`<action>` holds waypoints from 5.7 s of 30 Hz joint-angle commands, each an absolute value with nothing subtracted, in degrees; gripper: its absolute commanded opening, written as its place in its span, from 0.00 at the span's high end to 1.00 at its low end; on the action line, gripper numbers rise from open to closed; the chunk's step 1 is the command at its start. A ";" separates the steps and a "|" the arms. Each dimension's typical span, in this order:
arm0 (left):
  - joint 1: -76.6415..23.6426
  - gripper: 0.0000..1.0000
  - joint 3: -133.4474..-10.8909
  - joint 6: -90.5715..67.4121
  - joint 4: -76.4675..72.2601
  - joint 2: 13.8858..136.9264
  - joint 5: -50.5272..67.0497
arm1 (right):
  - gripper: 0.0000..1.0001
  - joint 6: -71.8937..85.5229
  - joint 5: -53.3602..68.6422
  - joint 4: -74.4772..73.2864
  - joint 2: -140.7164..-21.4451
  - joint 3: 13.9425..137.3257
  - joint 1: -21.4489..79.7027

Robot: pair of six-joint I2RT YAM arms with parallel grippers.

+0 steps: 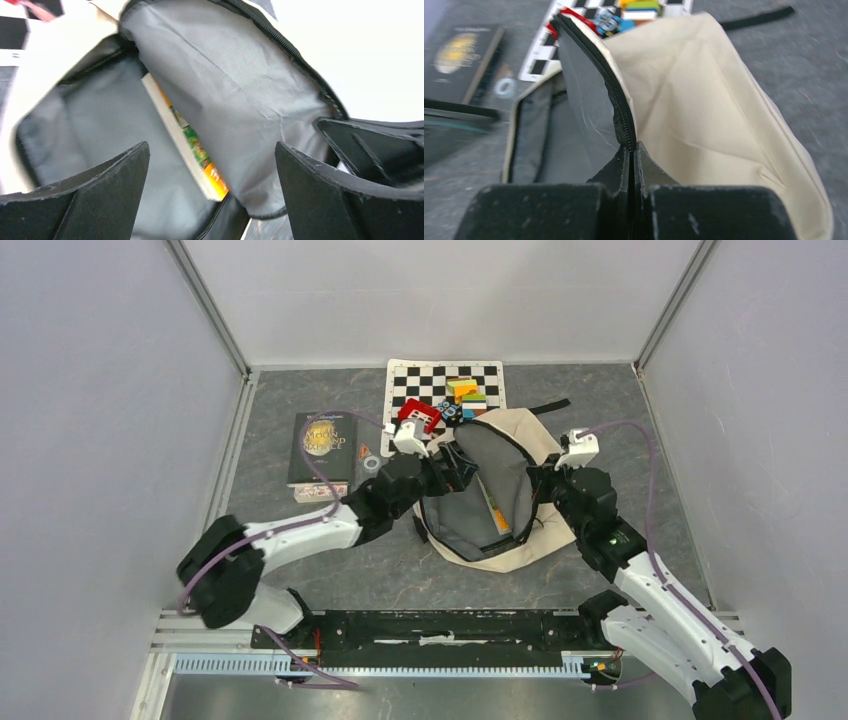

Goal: Pack the student bag
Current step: Place the book in the student bag, then pick up the book from the center of the board, then adjust the book.

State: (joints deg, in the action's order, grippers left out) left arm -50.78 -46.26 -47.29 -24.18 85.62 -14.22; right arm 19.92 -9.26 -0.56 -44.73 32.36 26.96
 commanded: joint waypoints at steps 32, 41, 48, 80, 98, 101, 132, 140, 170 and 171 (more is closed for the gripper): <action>26.96 0.00 -52.55 -30.80 13.19 94.12 34.90 | 0.02 16.88 -18.64 -0.44 -42.59 22.91 25.75; 27.32 0.20 -56.03 -32.30 10.81 102.27 39.09 | 0.02 16.28 -16.50 -0.76 -41.23 25.89 25.75; 27.86 0.44 -55.37 -33.40 9.14 102.02 40.34 | 0.02 16.75 -16.26 -1.31 -40.80 26.19 25.74; 25.71 0.98 -44.94 -41.44 -8.28 79.93 46.91 | 0.02 15.35 -15.19 -8.92 -39.37 31.76 25.75; -1.16 0.98 -43.79 -55.82 -8.08 49.46 34.65 | 0.02 27.68 9.32 -4.85 -43.75 37.06 25.75; -6.70 0.98 -44.79 -58.93 -11.50 50.59 32.72 | 0.02 30.77 14.82 1.26 -43.61 35.63 25.75; -16.03 0.98 -56.52 -29.13 8.44 72.81 61.50 | 0.02 -10.39 45.62 -15.04 -69.55 54.72 27.66; -17.56 0.98 -60.29 -21.73 13.44 74.03 64.18 | 0.04 -17.84 52.05 -25.18 -81.34 64.06 30.19; -18.63 0.00 -49.35 -35.77 3.57 45.79 34.50 | 1.00 30.38 34.87 13.88 -56.28 45.42 32.04; -18.63 0.00 -47.66 -37.55 2.05 44.95 35.07 | 1.00 34.44 35.11 18.63 -55.27 43.82 32.00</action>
State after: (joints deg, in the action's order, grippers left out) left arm -18.72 -52.73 -28.21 6.24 44.36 34.61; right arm 14.22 35.92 -7.40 -60.01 47.37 31.97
